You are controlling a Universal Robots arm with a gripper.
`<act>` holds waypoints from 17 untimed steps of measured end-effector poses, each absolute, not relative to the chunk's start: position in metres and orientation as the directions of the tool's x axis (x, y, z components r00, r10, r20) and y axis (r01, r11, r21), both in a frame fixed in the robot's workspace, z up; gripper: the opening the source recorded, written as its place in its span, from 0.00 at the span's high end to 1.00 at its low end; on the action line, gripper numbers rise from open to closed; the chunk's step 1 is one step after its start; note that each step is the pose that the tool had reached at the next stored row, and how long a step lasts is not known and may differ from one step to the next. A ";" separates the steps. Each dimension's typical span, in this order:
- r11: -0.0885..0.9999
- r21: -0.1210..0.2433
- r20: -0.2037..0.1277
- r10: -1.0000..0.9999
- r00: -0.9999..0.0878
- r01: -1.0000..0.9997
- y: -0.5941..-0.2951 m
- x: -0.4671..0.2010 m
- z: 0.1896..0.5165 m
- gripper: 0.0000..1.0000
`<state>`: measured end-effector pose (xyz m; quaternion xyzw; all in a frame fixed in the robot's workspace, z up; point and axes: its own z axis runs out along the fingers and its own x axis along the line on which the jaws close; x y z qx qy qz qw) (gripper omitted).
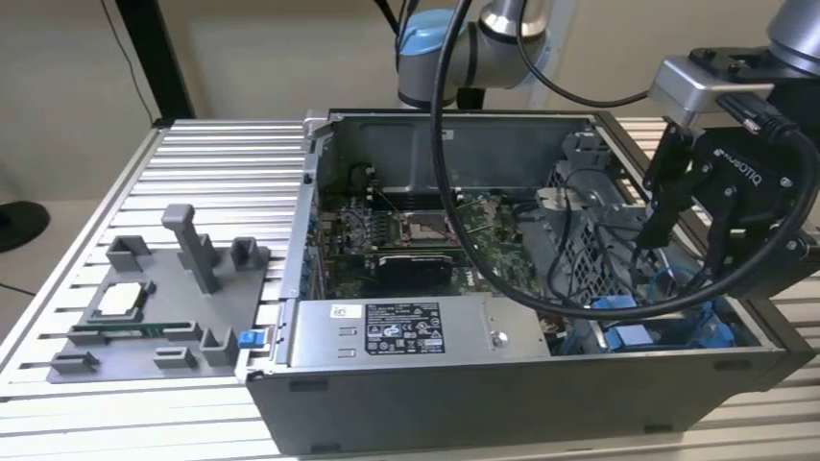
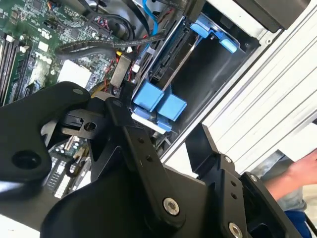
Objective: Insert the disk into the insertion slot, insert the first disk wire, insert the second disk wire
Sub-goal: 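Insert the disk into the insertion slot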
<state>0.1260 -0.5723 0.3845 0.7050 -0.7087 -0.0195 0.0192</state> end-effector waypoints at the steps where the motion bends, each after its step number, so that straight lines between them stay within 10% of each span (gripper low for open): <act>1: 0.005 0.055 0.000 -1.000 -0.005 -0.998 -0.572 0.126 0.385 0.00; 17: 0.005 0.011 0.003 -1.000 -0.005 -1.000 -0.554 0.126 0.406 0.00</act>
